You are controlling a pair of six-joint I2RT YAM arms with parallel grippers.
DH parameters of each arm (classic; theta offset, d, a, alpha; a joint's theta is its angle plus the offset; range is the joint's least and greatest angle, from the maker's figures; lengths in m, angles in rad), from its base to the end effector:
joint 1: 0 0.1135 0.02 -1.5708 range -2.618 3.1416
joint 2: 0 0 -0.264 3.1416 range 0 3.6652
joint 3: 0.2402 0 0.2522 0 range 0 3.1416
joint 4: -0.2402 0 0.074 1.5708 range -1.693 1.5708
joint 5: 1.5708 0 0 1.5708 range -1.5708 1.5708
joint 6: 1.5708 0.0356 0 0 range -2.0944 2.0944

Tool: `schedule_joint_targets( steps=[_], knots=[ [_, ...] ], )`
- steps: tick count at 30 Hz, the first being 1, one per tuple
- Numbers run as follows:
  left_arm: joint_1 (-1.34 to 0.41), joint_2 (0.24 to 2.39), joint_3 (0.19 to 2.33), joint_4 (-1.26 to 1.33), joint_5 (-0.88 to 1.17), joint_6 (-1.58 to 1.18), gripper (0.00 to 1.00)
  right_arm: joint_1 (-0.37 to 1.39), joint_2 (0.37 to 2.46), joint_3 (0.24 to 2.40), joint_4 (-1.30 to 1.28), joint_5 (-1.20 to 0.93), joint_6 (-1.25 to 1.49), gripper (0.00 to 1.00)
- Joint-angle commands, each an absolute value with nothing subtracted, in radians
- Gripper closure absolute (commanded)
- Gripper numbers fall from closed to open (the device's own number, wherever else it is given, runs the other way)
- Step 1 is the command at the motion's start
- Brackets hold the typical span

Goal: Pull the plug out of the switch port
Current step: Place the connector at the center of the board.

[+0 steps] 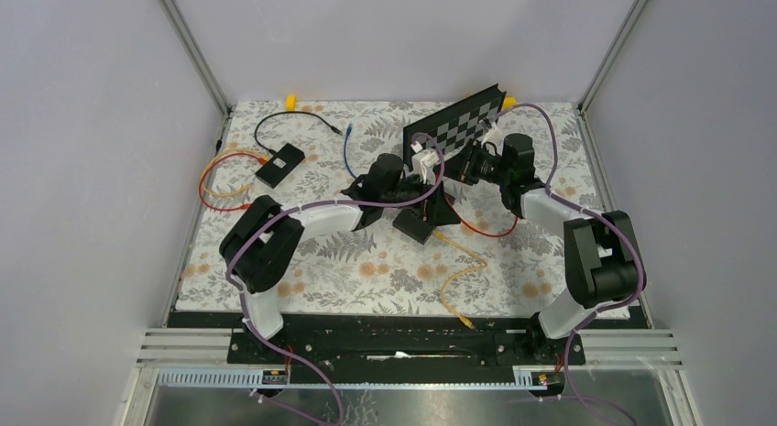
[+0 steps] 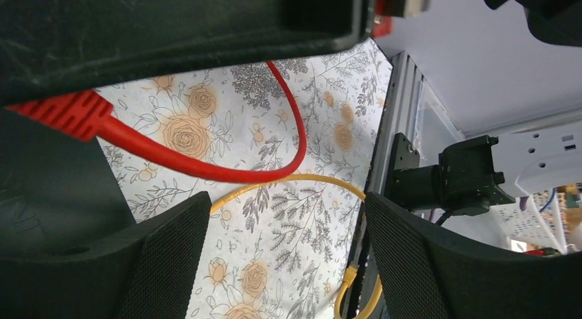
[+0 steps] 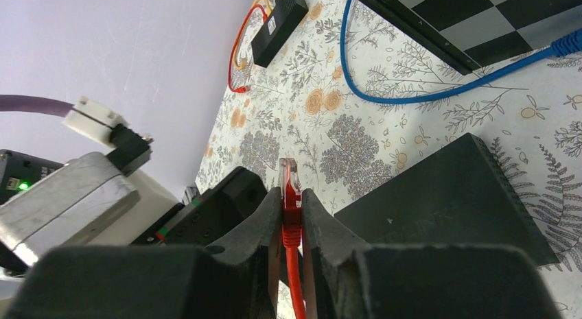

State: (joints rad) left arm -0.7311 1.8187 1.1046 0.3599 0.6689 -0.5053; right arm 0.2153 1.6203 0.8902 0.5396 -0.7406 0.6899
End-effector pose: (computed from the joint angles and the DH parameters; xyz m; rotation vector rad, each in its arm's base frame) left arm 0.2866 -0.2867 0.2190 0.7325 2.0046 -1.4247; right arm 0.3408 0.0991 0.2395 -0.1382 1.8944 1.2845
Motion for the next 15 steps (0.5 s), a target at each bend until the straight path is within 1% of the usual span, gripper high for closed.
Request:
schedule_joint_targets(
  steps=[1,6,11,15],
  knots=[
    [-0.723,1.851,1.164,0.458,0.706,-0.588,0.17,0.224,1.587,0.882,0.619,-0.729,0.722,1.0],
    [-0.715,1.888,1.171,0.502,0.704,-0.619,0.26,0.224,1.599,0.877,0.649,-0.746,0.75,1.0],
    [-0.711,1.921,1.215,0.483,0.698,-0.602,0.31,0.225,1.617,0.872,0.684,-0.764,0.782,1.0],
    [-0.705,1.939,1.238,0.463,0.705,-0.593,0.42,0.225,1.618,0.865,0.696,-0.764,0.785,1.0]
  ],
)
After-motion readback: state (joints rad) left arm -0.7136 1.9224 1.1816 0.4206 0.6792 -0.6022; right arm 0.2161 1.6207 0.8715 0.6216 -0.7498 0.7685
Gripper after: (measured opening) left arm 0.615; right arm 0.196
